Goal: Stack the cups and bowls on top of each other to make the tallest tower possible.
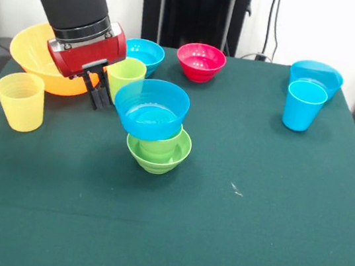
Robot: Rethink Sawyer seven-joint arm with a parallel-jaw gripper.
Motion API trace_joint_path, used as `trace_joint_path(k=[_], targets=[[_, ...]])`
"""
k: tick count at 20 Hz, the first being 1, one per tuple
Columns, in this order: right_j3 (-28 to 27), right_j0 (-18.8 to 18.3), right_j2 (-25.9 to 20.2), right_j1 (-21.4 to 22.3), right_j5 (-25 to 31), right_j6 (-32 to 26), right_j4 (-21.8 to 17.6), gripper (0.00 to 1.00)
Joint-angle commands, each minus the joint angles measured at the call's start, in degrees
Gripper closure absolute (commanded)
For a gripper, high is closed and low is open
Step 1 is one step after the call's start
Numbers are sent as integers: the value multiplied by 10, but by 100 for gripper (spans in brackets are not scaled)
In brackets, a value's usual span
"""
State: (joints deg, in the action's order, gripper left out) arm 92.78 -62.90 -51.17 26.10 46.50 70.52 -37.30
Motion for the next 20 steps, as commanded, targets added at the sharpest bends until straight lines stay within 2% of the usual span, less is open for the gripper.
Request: trace_joint_path(k=[1, 20], targets=[[21, 26, 25, 0, -15, -63, -41, 100], [30, 47, 36, 19, -26, -29, -49, 100]])
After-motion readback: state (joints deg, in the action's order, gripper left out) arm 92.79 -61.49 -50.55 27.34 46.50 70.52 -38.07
